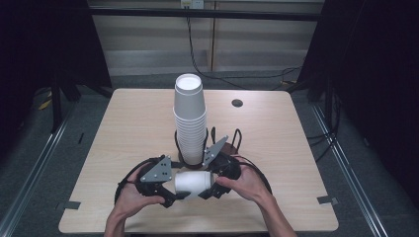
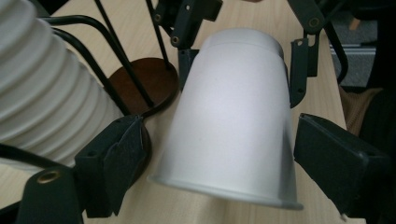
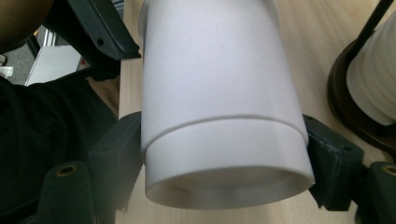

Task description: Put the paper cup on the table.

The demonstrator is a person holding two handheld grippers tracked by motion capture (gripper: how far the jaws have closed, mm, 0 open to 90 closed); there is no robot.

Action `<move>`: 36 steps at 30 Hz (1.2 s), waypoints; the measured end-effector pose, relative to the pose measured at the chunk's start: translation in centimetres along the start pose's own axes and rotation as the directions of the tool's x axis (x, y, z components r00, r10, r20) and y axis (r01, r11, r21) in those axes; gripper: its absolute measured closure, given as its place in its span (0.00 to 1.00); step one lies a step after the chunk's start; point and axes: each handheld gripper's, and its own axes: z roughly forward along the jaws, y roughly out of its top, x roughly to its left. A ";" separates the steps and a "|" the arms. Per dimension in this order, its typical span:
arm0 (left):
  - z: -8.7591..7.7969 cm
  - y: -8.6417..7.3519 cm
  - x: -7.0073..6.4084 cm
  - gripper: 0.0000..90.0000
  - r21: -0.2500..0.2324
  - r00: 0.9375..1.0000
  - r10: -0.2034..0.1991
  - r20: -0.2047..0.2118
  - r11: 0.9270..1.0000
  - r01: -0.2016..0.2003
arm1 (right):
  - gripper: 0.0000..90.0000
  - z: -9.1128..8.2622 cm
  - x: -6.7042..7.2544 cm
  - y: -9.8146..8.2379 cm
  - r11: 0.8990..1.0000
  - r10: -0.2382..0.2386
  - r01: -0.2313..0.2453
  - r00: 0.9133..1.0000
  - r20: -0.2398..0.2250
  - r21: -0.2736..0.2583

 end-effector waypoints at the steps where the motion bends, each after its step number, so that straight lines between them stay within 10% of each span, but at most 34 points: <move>1: -0.2 -0.1 0.0 0.17 -0.017 1.000 -0.011 -0.004 1.000 0.010 | 0.25 0.0 0.0 0.0 1.000 0.002 -0.002 1.000 0.001 0.001; 16: -2.2 -1.9 -0.3 0.18 -0.136 0.994 -0.098 -0.048 0.987 0.091 | 0.25 -1.1 -0.3 -1.1 0.994 0.049 -0.047 0.999 0.018 -0.094; 27: -2.3 -3.8 0.0 0.17 -0.261 0.972 -0.227 -0.065 0.944 0.203 | 0.25 -1.2 -0.5 -2.0 0.973 0.088 -0.083 0.996 0.012 -0.214; 36: -2.0 -4.4 -0.3 0.17 -0.275 0.966 -0.250 -0.073 0.936 0.221 | 0.25 -0.6 -0.4 -2.8 0.945 0.110 -0.093 0.993 0.038 -0.313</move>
